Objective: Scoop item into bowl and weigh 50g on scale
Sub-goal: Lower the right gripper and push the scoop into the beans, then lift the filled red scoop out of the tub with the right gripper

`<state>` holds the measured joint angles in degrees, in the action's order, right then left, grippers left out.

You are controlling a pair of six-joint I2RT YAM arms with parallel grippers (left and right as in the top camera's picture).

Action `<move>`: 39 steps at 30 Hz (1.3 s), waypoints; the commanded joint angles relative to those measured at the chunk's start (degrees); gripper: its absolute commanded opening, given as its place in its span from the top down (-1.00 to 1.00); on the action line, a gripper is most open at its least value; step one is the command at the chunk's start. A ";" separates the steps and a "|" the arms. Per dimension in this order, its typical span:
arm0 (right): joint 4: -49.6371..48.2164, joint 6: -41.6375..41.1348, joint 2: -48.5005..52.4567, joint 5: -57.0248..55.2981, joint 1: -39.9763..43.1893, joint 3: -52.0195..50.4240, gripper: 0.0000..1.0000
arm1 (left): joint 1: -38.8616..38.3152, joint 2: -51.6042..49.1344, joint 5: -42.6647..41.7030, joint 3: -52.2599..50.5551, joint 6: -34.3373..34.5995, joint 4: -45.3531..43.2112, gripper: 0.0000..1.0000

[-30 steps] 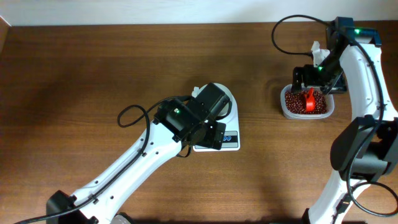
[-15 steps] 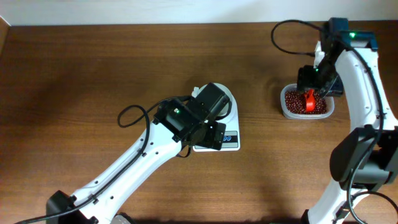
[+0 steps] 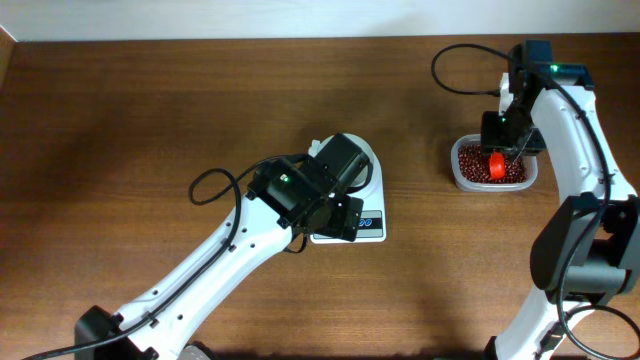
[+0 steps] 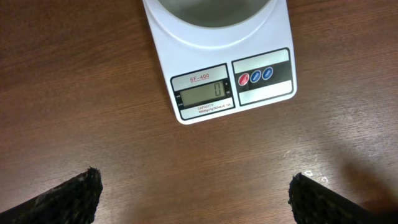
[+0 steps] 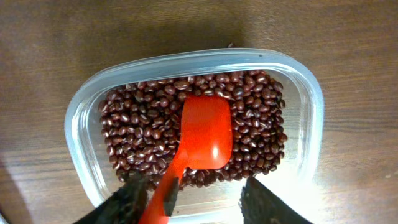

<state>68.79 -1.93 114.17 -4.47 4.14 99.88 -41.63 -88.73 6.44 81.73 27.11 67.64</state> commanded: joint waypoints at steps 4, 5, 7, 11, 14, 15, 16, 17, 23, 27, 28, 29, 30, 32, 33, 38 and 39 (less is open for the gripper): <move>0.46 4.24 -0.33 -5.57 0.02 0.96 -0.25 | -0.13 0.02 -0.13 -0.22 0.68 -0.07 -0.98; 0.46 2.40 -0.33 -8.50 0.07 0.96 -0.24 | -0.13 0.02 -0.13 -0.22 0.68 -0.09 -0.97; 0.46 1.42 -0.33 -9.75 0.94 0.96 -0.22 | -0.13 0.02 -0.13 -0.22 0.68 -0.07 -0.97; 0.42 -0.22 -0.33 -2.99 3.39 0.96 -0.22 | -0.13 0.02 -0.13 -0.22 0.68 -0.07 -0.98; 0.39 0.02 -0.33 0.04 3.34 0.96 -0.98 | -0.13 0.02 -0.13 -0.22 0.68 -0.07 -0.98; 0.42 0.00 -0.33 0.48 3.34 0.96 -0.98 | -0.13 0.02 -0.13 -0.22 0.68 -0.07 -0.97; 0.09 0.00 -0.33 2.91 3.34 0.96 -0.98 | -0.13 0.02 -0.13 -0.22 0.68 -0.07 -0.98; -0.20 0.00 -0.33 4.04 3.34 0.96 -0.98 | -0.13 0.02 -0.13 -0.22 0.68 -0.07 -0.98; 0.44 4.61 -0.33 3.39 3.43 0.70 0.23 | -0.13 0.02 -0.13 -0.22 0.68 -0.07 -0.97; 0.85 4.76 -0.33 3.37 3.43 -0.31 0.31 | -0.13 0.02 -0.13 -0.22 0.68 -0.07 -0.97; 0.11 5.20 -0.33 3.37 3.43 -1.22 0.31 | -0.13 0.02 -0.13 -0.22 0.68 -0.09 -0.98; -1.07 5.18 -0.33 3.39 3.43 -1.84 0.44 | -0.13 0.02 -0.13 -0.22 0.68 -0.07 -0.98; -1.05 5.18 -0.33 3.37 3.43 -2.12 0.47 | -0.13 0.02 -0.13 -0.22 0.68 -0.07 -0.97; -0.68 5.18 -0.33 2.75 3.43 -2.34 0.47 | -0.13 0.02 -0.13 -0.22 0.68 -0.09 -0.98; -0.66 5.16 -0.33 1.84 3.43 -2.34 0.47 | -0.13 0.02 -0.13 -0.22 0.68 -0.07 -0.97; -0.66 4.92 -0.33 1.27 3.37 -2.34 0.80 | -0.13 0.02 -0.13 -0.22 0.68 -0.07 -0.98; -0.66 4.94 -0.33 1.22 3.39 -2.34 0.83 | -0.13 0.02 -0.13 -0.22 0.68 -0.07 -0.98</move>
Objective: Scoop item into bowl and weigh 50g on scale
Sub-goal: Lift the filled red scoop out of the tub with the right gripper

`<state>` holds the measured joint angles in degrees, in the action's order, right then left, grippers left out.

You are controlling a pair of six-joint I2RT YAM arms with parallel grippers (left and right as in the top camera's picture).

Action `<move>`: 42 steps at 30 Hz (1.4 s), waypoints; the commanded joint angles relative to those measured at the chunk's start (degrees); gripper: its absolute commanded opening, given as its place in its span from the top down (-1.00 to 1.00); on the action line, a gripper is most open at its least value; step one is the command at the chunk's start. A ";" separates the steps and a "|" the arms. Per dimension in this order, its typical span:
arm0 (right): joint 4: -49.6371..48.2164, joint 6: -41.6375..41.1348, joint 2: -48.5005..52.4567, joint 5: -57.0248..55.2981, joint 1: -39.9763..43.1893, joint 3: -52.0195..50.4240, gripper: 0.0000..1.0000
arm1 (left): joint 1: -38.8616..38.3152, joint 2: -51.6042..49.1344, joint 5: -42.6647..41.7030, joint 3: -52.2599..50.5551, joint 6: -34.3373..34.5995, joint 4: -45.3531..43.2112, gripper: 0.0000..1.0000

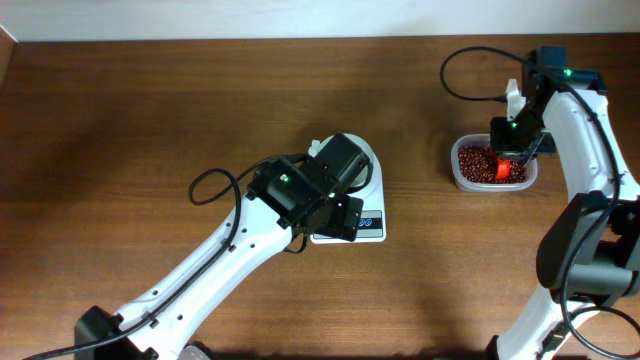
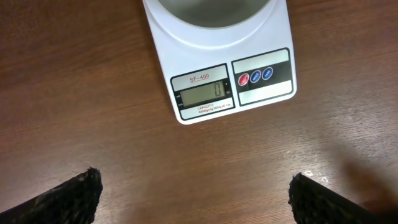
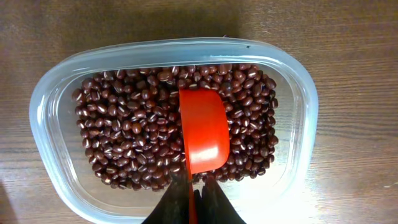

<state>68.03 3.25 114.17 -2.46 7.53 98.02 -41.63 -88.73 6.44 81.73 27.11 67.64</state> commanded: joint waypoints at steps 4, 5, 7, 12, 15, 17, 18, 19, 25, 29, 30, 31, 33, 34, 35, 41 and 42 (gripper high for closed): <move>0.17 -0.26 -0.35 -0.70 0.00 -0.17 0.92 | -0.13 0.02 -0.13 -0.22 0.68 -0.09 -0.97; 0.37 -0.24 -0.35 -0.55 0.00 0.31 0.92 | -0.13 0.02 -0.13 -0.22 0.68 -0.07 -0.98; 2.99 -0.24 -0.35 -0.02 0.00 2.97 0.92 | -0.13 0.02 -0.13 -0.22 0.68 -0.07 -0.97; 6.97 -0.22 -0.35 0.92 0.00 7.61 0.92 | -0.13 0.02 -0.13 -0.22 0.68 -0.07 -0.98; 7.15 -0.22 -0.33 -1.51 -0.02 7.52 0.92 | -0.13 0.02 -0.13 -0.22 0.68 -0.09 -0.98; 6.97 -0.24 -0.33 -4.61 0.00 7.52 0.92 | -0.13 0.02 -0.13 -0.22 0.68 -0.07 -0.97; 6.54 -0.24 -0.33 -5.11 0.00 7.10 0.92 | -0.13 0.02 -0.13 -0.22 0.68 -0.07 -0.97; 5.86 -0.26 -0.33 -5.11 -0.02 6.16 0.92 | -0.13 0.02 -0.13 -0.22 0.68 -0.09 -0.98; -1.79 -2.23 -0.33 -4.35 0.00 -3.02 0.92 | -0.13 0.02 -0.13 -0.22 0.68 -0.07 -0.98; -4.00 -2.25 -0.33 1.01 0.00 -5.88 0.92 | -0.13 0.02 -0.13 -0.22 0.68 -0.07 -0.98; -4.02 -2.25 -0.33 3.98 0.00 -5.88 0.92 | -0.13 0.02 -0.13 -0.22 0.68 -0.07 -0.97; -4.00 -2.25 -0.33 5.90 0.07 -5.88 0.92 | -0.13 0.02 -0.13 -0.22 0.68 -0.07 -0.98; -4.02 -3.72 -0.33 9.86 1.07 -5.88 0.92 | -0.13 0.02 -0.13 -0.22 0.68 -0.09 -0.97; -4.11 -3.69 -0.33 12.68 1.88 -5.88 0.92 | -0.13 0.02 -0.13 -0.22 0.68 -0.07 -0.98; -4.24 -3.67 -0.33 16.31 3.28 -5.88 0.92 | -0.13 0.02 -0.13 -0.22 0.68 -0.07 -0.98; -6.43 -1.66 -0.33 30.53 9.09 -9.38 0.92 | -0.13 0.02 -0.13 -0.22 0.68 -0.07 -0.98; -8.52 -1.49 -0.33 32.79 10.10 -11.96 0.92 | -0.13 0.02 -0.13 -0.22 0.68 -0.07 -0.98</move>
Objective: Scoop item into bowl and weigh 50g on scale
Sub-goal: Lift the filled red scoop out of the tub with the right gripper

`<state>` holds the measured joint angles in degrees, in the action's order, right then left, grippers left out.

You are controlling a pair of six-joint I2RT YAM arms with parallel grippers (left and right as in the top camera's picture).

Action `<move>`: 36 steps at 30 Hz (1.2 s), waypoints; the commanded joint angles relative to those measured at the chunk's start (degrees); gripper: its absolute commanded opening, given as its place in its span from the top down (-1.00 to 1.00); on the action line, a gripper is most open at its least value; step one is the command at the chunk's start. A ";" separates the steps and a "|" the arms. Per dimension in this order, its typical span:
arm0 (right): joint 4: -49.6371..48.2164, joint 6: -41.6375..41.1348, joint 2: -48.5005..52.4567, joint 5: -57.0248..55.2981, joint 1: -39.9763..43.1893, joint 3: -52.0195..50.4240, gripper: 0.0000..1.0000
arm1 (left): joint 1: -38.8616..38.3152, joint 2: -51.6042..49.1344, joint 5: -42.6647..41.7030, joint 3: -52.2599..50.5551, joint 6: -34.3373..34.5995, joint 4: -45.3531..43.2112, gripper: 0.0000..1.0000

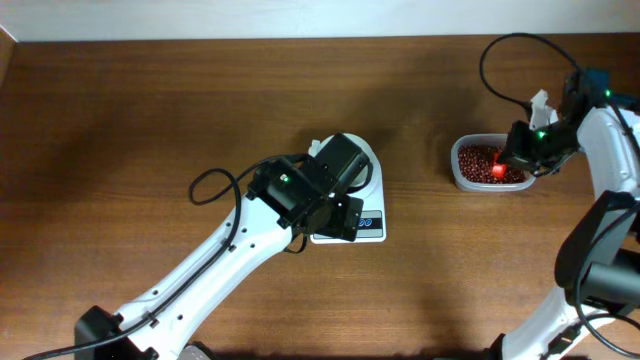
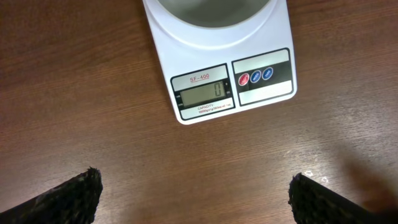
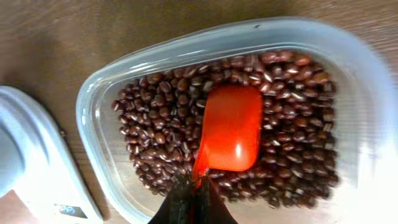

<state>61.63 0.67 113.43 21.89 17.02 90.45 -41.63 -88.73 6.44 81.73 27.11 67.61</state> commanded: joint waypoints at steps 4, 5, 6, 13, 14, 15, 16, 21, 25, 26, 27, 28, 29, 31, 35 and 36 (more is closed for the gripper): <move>-2.08 3.67 0.42 16.13 4.44 -5.18 0.92 | -0.13 0.02 -0.13 -0.22 0.68 -0.04 -0.97; -2.05 3.67 0.42 17.29 5.20 -5.18 0.92 | -0.13 0.02 -0.13 -0.22 0.68 -0.04 -0.98; -2.01 4.37 0.42 19.80 6.49 -5.18 0.92 | -0.13 0.02 -0.13 -0.22 0.68 -0.04 -0.98; -0.39 6.64 0.42 22.95 11.69 -5.35 0.92 | -0.13 0.02 -0.13 -0.22 0.68 -0.04 -0.98; -0.26 6.64 0.42 22.95 12.44 -5.35 0.92 | -0.13 0.02 -0.13 -0.22 0.68 -0.04 -0.97; 0.20 6.67 0.42 22.97 13.49 -5.35 0.92 | -0.13 0.02 -0.13 -0.22 0.68 -0.07 -0.98; 0.52 6.69 0.42 22.97 14.21 -5.35 0.92 | -0.13 0.02 -0.13 -0.22 0.68 -0.04 -0.98; 2.23 9.66 0.42 27.63 17.81 -5.33 0.92 | -0.13 0.02 -0.13 -0.22 0.68 -0.04 -0.97; 2.71 10.12 0.42 32.94 21.88 -5.33 0.92 | -0.13 0.02 -0.13 -0.22 0.68 -0.07 -0.98; 2.78 10.12 0.42 32.98 21.99 -5.33 0.92 | -0.13 0.02 -0.13 -0.22 0.68 -0.04 -0.98; 2.93 10.12 0.42 33.03 22.03 -5.33 0.92 | -0.13 0.02 -0.13 -0.22 0.68 -0.04 -0.98; 2.93 10.12 0.42 33.05 22.01 -5.33 0.92 | -0.13 0.02 -0.13 -0.22 0.68 -0.07 -0.98; 2.93 10.10 0.42 34.64 22.03 -5.33 0.93 | -0.13 0.02 -0.13 -0.22 0.68 -0.04 -0.98; 2.93 10.10 0.42 35.36 22.01 -5.33 0.92 | -0.13 0.02 -0.13 -0.22 0.68 -0.07 -0.97; 3.96 10.12 0.42 38.12 22.01 -5.33 0.92 | -0.13 0.02 -0.13 -0.22 0.68 -0.04 -0.98; 3.96 10.12 0.42 38.12 22.01 -5.33 0.93 | -0.13 0.02 -0.13 -0.22 0.68 -0.07 -0.98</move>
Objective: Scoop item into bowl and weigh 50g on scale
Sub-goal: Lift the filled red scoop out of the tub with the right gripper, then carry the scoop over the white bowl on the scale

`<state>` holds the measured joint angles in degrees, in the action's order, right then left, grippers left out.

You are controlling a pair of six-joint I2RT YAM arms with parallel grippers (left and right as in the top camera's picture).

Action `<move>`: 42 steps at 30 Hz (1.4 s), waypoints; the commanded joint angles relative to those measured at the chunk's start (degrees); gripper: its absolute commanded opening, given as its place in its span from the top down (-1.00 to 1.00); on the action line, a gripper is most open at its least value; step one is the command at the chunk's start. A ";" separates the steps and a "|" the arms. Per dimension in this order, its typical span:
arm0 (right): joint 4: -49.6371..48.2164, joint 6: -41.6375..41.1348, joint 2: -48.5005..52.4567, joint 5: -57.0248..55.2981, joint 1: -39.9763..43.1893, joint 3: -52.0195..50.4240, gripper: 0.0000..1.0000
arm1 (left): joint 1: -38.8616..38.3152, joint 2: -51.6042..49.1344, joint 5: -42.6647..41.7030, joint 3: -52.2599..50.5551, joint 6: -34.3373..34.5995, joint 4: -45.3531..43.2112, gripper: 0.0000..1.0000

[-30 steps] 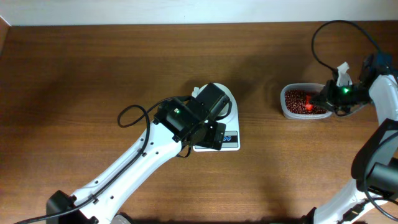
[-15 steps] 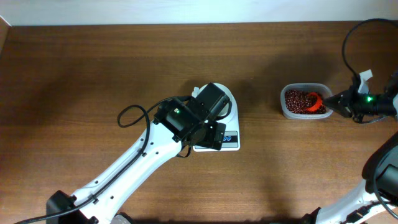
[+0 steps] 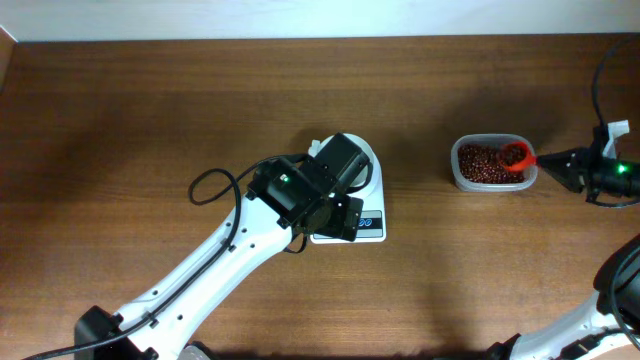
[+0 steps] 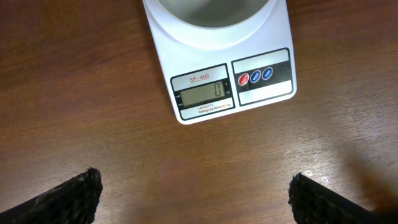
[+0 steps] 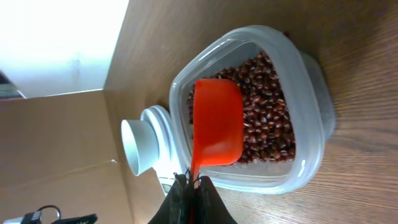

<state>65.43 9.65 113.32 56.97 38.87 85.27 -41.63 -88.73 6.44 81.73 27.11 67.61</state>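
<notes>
A clear tub (image 3: 468,176) of red beans (image 5: 273,124) sits at the right of the table. My right gripper (image 3: 548,158) reaches in from the far right edge and is shut on the handle of a red scoop (image 3: 516,156). The scoop's bowl (image 5: 217,124) lies over the beans at the tub's right end, and no beans show on its visible face. The white scale (image 4: 186,50) reads 0 on its display (image 4: 205,93), with a pale bowl (image 4: 208,7) on top. My left gripper (image 4: 196,199) hangs open above the wood just in front of the scale.
My left arm (image 3: 240,240) crosses the table's middle and covers part of the scale (image 3: 368,226). A cable (image 3: 600,70) loops above the right arm at the table's right edge. The right wrist view also shows the bowl (image 5: 140,148) beyond the tub.
My right arm has moved out to the table's right edge and its wrist has rolled over. The scoop sits nearer the tub's right rim. The left arm and the scale reading are unchanged.
My right gripper first stood open round the scoop's handle, the scoop resting on the beans. Then it was shut on the handle. After that the arm was further right with the scoop tilted in the beans, and now it reaches in from the edge. The scale stayed at 0.
</notes>
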 commanded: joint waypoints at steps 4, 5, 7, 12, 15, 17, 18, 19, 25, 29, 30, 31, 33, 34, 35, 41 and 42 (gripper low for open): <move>0.20 1.11 0.52 4.46 0.15 -0.15 0.92 | -0.13 0.02 -0.13 -0.22 0.68 -0.04 -0.97; 0.17 1.11 0.52 5.64 0.15 -0.15 0.92 | -0.13 0.02 -0.13 -0.22 0.68 -0.04 -0.98; 0.39 1.11 0.52 5.81 0.15 -0.15 0.92 | -0.13 0.02 -0.13 -0.22 0.68 -0.07 -0.98; 0.59 1.11 0.52 14.97 0.17 -0.15 0.92 | -0.13 0.02 -0.13 -0.22 0.68 -0.04 -0.97; 0.59 1.09 0.52 19.08 0.17 -0.15 0.92 | -0.13 0.02 -0.13 -0.22 0.68 -0.04 -0.97; 0.59 1.09 0.52 22.80 0.15 -0.15 0.92 | -0.13 0.02 -0.13 -0.22 0.68 -0.04 -0.97; 0.57 1.09 0.52 24.02 0.17 -0.15 0.93 | -0.13 0.02 -0.13 -0.22 0.68 -0.04 -0.98; 0.57 1.09 0.52 26.86 0.15 -0.15 0.92 | -0.13 0.02 -0.13 -0.22 0.68 -0.04 -0.98; 0.39 -2.91 0.52 31.93 0.15 -0.15 0.92 | -0.13 0.02 -0.13 -0.22 0.68 -0.04 -0.97; 0.35 -3.02 0.52 31.93 -1.44 -0.15 0.92 | -0.13 0.02 -0.13 -0.22 0.68 -0.04 -0.98; 0.11 -3.02 0.52 31.91 -2.67 -0.15 0.92 | -0.13 0.02 -0.13 -0.22 0.68 -0.04 -0.98; 0.11 -3.02 0.52 31.76 -3.85 -0.15 0.92 | -0.13 0.02 -0.13 -0.22 0.68 -0.04 -0.97; 0.11 -2.99 0.52 30.88 -6.88 -0.15 0.92 | -0.13 0.02 -0.13 -0.22 0.68 -0.04 -0.97; 0.11 -2.99 0.52 30.88 -8.37 -0.15 0.92 | -0.13 0.02 -0.13 -0.22 0.68 -0.04 -0.98; -0.66 -2.99 0.52 30.88 -11.10 -0.15 0.92 | -0.13 0.02 -0.13 -0.22 0.68 -0.04 -0.98; -3.32 -3.02 0.52 30.86 -24.02 -0.15 0.92 | -0.13 0.02 -0.13 -0.22 0.68 -0.04 -0.97; -4.09 -3.06 0.52 28.85 -26.53 -0.15 0.92 | -0.13 0.02 -0.13 -0.22 0.68 -0.04 -0.97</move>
<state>62.37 6.15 113.45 86.50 15.59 85.25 -41.63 -88.73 6.44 81.73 27.11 67.64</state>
